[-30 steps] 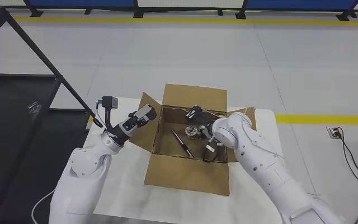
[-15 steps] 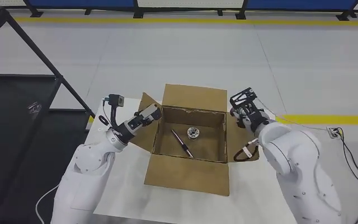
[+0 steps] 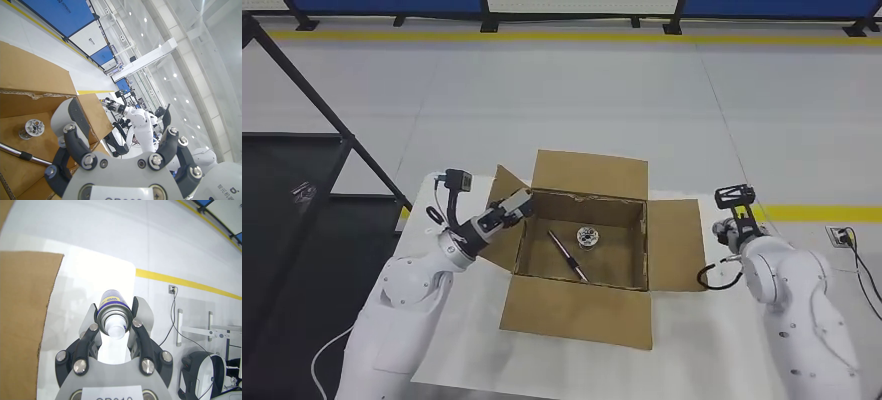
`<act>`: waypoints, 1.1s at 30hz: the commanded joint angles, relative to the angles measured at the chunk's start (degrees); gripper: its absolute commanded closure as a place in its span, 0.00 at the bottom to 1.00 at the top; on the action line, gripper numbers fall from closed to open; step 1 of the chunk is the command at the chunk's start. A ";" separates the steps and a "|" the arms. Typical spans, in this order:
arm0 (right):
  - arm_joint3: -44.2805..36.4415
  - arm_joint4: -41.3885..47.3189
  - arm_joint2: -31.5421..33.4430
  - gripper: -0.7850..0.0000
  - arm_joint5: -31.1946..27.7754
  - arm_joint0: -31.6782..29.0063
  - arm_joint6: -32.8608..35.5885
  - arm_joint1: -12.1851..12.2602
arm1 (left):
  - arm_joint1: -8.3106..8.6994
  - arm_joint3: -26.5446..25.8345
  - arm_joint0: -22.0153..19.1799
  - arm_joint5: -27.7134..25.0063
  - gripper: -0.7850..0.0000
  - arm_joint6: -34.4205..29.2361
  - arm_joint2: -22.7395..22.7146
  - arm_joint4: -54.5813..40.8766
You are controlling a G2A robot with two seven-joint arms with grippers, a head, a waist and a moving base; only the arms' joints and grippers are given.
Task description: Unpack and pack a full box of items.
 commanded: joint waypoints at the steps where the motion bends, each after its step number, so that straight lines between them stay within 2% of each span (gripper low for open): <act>1: 5.85 1.35 -0.09 1.00 -2.37 1.23 -0.06 0.05 | 0.01 0.08 -0.07 0.02 0.00 0.12 0.12 0.09; 6: 13.37 3.43 0.17 1.00 -5.34 3.18 -2.05 0.25 | 0.01 0.06 -0.37 0.59 0.00 0.10 0.61 0.57; 11: 16.02 4.76 0.47 1.00 -6.81 3.62 -3.84 0.47 | -0.03 0.02 -0.98 1.15 0.00 0.00 1.24 1.11; 12: 16.25 4.83 0.45 0.97 -6.89 3.65 -3.94 0.51 | -0.03 0.03 -1.07 1.23 0.00 0.01 1.33 1.16; 13: 16.44 5.00 0.43 0.72 -6.87 3.70 -4.05 0.53 | -0.03 0.02 -1.16 1.24 0.00 0.05 1.42 1.33; 14: 16.60 5.18 0.36 0.59 -6.98 3.72 -4.14 0.56 | -0.03 0.02 -1.22 1.29 0.00 0.07 1.50 1.42; 15: 16.72 5.24 0.28 0.53 -6.99 3.74 -4.25 0.58 | -0.03 0.01 -1.27 1.30 0.00 0.15 1.55 1.56; 16: 16.86 5.39 0.22 0.23 -6.85 3.75 -4.27 0.60 | -0.03 -0.01 -1.30 1.32 0.00 0.13 1.62 1.69; 17: 16.93 5.55 0.13 0.02 -6.87 3.79 -4.29 0.61 | -0.03 -0.03 -1.30 1.34 0.00 0.18 1.67 1.71; 22: 16.10 5.21 -0.16 0.00 -5.94 3.95 -4.74 0.75 | 0.02 -0.19 -1.23 1.41 0.00 0.48 1.74 2.07; 26: 11.23 3.89 0.87 0.00 -2.46 2.96 -6.48 1.00 | 0.06 -0.34 -1.10 1.52 0.00 0.74 1.71 2.17; 29: 3.14 2.28 1.78 0.00 2.43 0.48 -7.60 1.09 | 0.09 -0.46 -1.02 1.56 0.00 0.83 1.72 2.20; 33: -12.67 2.10 2.01 0.00 7.60 -5.10 -11.03 0.88 | 0.17 -0.46 -0.94 1.28 0.00 1.00 1.45 2.19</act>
